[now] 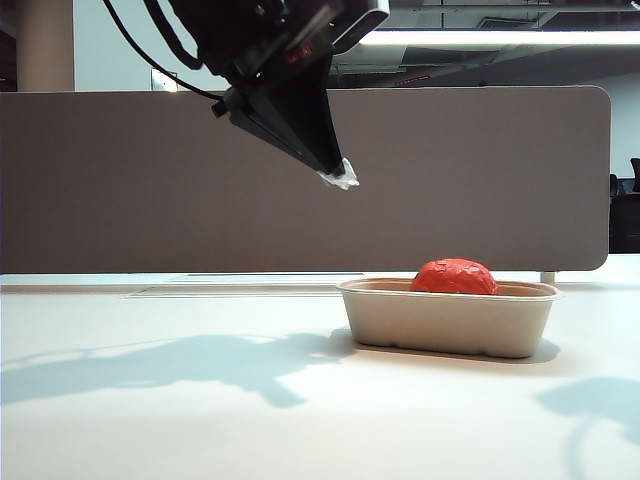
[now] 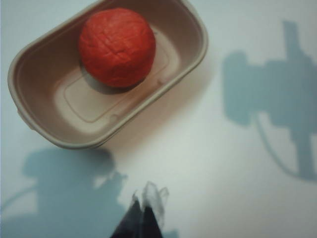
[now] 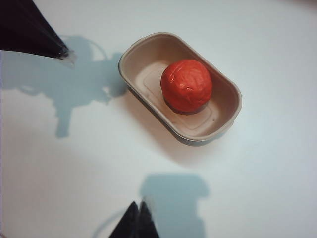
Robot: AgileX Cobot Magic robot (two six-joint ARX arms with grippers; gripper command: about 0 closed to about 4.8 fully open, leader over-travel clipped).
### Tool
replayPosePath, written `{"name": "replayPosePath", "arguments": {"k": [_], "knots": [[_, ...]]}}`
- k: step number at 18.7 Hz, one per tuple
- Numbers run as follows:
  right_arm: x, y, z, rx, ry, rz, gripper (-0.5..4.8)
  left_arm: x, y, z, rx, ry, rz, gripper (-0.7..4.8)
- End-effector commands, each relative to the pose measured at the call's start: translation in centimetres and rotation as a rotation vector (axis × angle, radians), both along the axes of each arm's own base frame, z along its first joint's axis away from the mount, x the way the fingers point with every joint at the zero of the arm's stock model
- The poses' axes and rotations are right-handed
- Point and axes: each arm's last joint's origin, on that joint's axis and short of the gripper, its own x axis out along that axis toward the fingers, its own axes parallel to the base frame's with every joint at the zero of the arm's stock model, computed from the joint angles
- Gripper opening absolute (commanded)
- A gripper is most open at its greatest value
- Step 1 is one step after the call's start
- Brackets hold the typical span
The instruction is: Pick up the orange and place it into the paper lunchbox.
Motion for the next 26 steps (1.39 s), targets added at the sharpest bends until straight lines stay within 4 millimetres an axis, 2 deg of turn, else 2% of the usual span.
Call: {"name": "replayPosePath", "arguments": {"k": [1, 6, 11, 12, 14, 19, 22, 23, 25, 26], "knots": [[0.1, 0.1, 0.4, 0.028, -0.030, 0.002, -0.06, -0.5, 0.5, 1.1, -0.029, -0.028, -0.006, -0.08], [0.4, 0.4, 0.8, 0.069, -0.126, 0.022, -0.06, -1.5, 2.2, 3.1, -0.082, -0.089, 0.015, -0.08], [0.9, 0.9, -0.7, 0.106, -0.223, 0.046, -0.06, -3.4, 5.4, 3.2, -0.155, -0.172, 0.061, -0.08], [1.0, 0.8, -4.5, 0.139, -0.267, 0.013, -0.06, -6.4, 9.8, 0.5, -0.185, -0.217, 0.141, -0.08], [0.9, 0.6, -6.3, 0.135, -0.284, -0.013, -0.06, -7.8, 11.4, -1.3, -0.226, -0.242, 0.188, -0.08], [0.8, 0.3, -9.5, 0.205, -0.391, -0.059, -0.05, -10.1, 13.1, -5.1, -0.295, -0.305, 0.250, -0.08], [0.6, 0.3, -10.1, 0.203, -0.381, -0.046, -0.05, -10.7, 13.5, -6.4, -0.335, -0.305, 0.281, -0.08], [0.6, 0.2, -10.3, 0.191, -0.368, -0.044, -0.05, -11.4, 13.9, -7.4, -0.398, -0.368, 0.286, -0.08], [0.6, 0.2, -10.3, 0.191, -0.368, -0.044, -0.05, -11.6, 14.1, -7.6, -0.407, -0.386, 0.304, -0.08], [0.6, 0.2, -10.3, 0.191, -0.368, -0.044, -0.05, -13.1, 18.8, -7.7, -0.524, -0.782, 0.641, -0.08]]}}
